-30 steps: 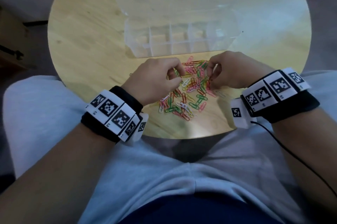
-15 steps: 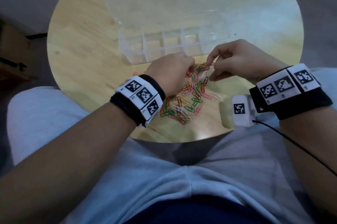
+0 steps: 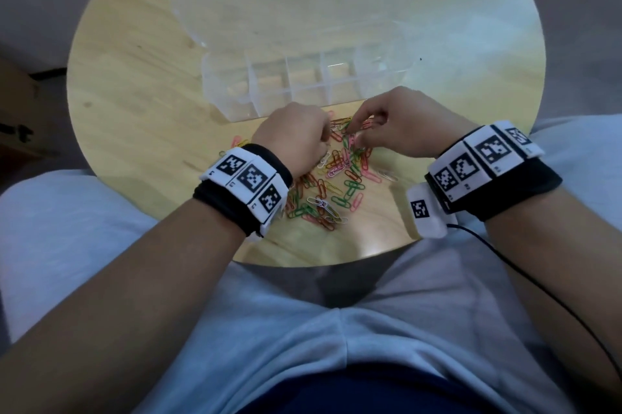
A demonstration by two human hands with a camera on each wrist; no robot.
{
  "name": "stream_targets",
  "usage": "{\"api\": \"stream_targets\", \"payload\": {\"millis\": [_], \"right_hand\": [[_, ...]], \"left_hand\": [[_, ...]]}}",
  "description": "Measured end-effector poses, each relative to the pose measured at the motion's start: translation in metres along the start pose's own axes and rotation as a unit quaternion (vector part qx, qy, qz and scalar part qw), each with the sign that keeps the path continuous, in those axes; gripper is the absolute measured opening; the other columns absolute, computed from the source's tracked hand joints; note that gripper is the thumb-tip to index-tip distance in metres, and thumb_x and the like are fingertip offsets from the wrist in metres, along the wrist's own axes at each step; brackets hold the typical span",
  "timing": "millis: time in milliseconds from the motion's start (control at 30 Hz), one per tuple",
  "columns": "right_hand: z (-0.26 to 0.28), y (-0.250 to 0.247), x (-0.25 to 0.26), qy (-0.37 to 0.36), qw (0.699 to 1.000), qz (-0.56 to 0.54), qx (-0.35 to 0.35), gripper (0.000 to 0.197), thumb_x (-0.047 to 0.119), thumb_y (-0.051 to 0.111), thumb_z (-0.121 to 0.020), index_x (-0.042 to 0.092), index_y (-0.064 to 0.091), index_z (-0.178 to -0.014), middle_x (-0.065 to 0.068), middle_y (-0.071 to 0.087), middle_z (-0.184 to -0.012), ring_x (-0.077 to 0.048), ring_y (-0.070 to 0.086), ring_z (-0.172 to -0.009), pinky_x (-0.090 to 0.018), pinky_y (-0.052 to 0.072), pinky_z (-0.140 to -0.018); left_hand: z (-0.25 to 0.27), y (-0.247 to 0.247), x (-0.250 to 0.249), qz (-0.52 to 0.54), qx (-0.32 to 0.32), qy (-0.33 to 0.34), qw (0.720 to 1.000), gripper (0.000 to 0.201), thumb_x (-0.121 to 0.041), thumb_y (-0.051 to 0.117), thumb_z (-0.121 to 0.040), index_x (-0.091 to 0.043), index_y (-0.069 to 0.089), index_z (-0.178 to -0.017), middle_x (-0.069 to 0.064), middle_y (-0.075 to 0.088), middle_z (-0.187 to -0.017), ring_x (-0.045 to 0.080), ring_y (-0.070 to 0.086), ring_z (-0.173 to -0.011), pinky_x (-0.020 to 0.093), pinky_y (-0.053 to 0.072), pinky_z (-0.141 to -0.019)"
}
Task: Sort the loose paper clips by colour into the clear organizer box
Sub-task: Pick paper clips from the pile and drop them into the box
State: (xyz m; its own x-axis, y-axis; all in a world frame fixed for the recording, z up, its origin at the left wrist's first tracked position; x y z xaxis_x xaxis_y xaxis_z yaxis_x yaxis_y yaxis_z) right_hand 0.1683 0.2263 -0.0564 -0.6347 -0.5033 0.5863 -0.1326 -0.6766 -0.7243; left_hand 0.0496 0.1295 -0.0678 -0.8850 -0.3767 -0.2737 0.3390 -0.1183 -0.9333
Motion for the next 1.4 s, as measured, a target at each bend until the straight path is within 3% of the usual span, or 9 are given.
{"api": "stream_targets", "payload": {"millis": [400,533,633,767,833,933,1000,1133,1400], "right_hand": [[-0.006,0.009,-0.004,0.031,0.998,0.061,0.007,0.005,0.025,0.078,-0.079,0.022,0.077,-0.082,0.013,0.060,-0.065,-0.002,0.052,-0.063,-0.018,0.036,-0.052],[-0.005,0.003,-0.007,0.035,0.999,0.038,0.004,0.006,0.028,0.080,-0.077,0.023,0.076,-0.079,0.012,0.064,-0.071,-0.002,0.053,-0.067,-0.018,0.036,-0.054],[-0.002,-0.005,-0.010,0.034,0.999,-0.011,-0.016,0.009,0.027,0.082,-0.075,0.021,0.075,-0.076,0.019,0.063,-0.059,0.006,0.055,-0.061,-0.009,0.035,-0.048],[0.002,-0.014,-0.013,0.029,0.997,-0.070,-0.020,0.008,0.021,0.081,-0.076,0.018,0.074,-0.078,0.005,0.071,-0.072,-0.004,0.058,-0.066,-0.013,0.040,-0.054],[0.006,-0.017,-0.010,0.015,0.994,-0.106,-0.007,0.008,0.013,0.075,-0.083,0.018,0.072,-0.089,-0.007,0.072,-0.081,-0.002,0.058,-0.061,-0.007,0.038,-0.049],[0.007,-0.018,-0.008,0.014,0.995,-0.101,0.006,0.024,0.006,0.059,-0.093,0.024,0.069,-0.105,0.004,0.063,-0.077,-0.003,0.046,-0.043,-0.010,0.033,-0.041],[0.005,-0.014,-0.010,0.049,0.992,-0.114,0.035,0.029,0.004,0.052,-0.093,0.024,0.074,-0.095,0.005,0.053,-0.067,-0.014,0.033,-0.043,-0.024,0.030,-0.041],[0.008,-0.007,-0.010,0.089,0.976,-0.182,0.085,0.029,0.005,0.041,-0.087,0.008,0.062,-0.068,-0.004,0.035,-0.059,-0.014,0.019,-0.042,-0.019,0.018,-0.041],[0.008,-0.007,-0.009,0.103,0.966,-0.227,0.061,0.023,0.009,0.045,-0.083,0.005,0.053,-0.062,-0.014,0.045,-0.061,-0.020,0.027,-0.047,-0.028,0.023,-0.048]], "left_hand": [[0.017,-0.029,0.018,0.222,-0.058,-0.032,0.973,0.007,-0.014,0.070,-0.077,-0.020,0.070,-0.078,-0.009,0.066,-0.073,0.004,0.062,-0.069,0.022,0.052,-0.067],[0.022,-0.028,0.013,0.226,-0.027,-0.010,0.974,0.023,-0.012,0.052,-0.089,-0.026,0.070,-0.087,-0.010,0.063,-0.073,0.005,0.056,-0.059,0.021,0.044,-0.058],[0.020,-0.024,0.012,0.223,0.010,-0.019,0.974,0.035,-0.008,0.039,-0.090,-0.014,0.062,-0.064,-0.004,0.049,-0.054,0.008,0.041,-0.043,0.025,0.033,-0.047],[0.019,-0.020,0.008,0.220,0.030,-0.027,0.975,0.037,-0.014,0.039,-0.091,-0.012,0.033,-0.055,0.006,0.031,-0.055,0.022,0.033,-0.053,0.033,0.027,-0.055],[0.019,-0.018,0.003,0.193,0.020,-0.027,0.981,0.035,-0.022,0.043,-0.091,-0.011,0.041,-0.057,0.003,0.038,-0.055,0.022,0.036,-0.054,0.032,0.028,-0.054],[0.018,-0.015,-0.005,0.099,-0.004,-0.022,0.995,0.015,-0.038,0.057,-0.087,-0.027,0.062,-0.079,-0.009,0.060,-0.075,0.016,0.057,-0.074,0.031,0.044,-0.064],[0.017,-0.009,-0.009,0.063,0.002,-0.009,0.998,0.009,-0.036,0.060,-0.087,-0.037,0.067,-0.092,-0.009,0.065,-0.091,0.018,0.061,-0.091,0.032,0.046,-0.073],[0.014,-0.001,-0.011,0.012,0.016,-0.014,1.000,0.015,-0.035,0.062,-0.088,-0.041,0.069,-0.100,-0.006,0.066,-0.113,0.023,0.060,-0.103,0.033,0.046,-0.078],[0.008,0.005,-0.011,-0.020,0.022,-0.030,0.999,0.010,-0.040,0.063,-0.087,-0.034,0.065,-0.095,-0.005,0.066,-0.104,0.024,0.061,-0.100,0.031,0.038,-0.069]]}}
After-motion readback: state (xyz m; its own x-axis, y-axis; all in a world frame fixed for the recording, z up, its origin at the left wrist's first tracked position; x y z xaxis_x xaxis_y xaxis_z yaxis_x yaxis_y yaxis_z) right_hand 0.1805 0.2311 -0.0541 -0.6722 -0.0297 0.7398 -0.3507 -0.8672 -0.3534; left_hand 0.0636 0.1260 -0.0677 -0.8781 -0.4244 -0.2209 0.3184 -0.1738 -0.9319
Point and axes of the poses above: each hand's wrist, its own z-axis away from the middle knuckle, its own y-axis out of the palm, x = y × z, the point moved 4 cm from there along -z, towards the middle knuckle
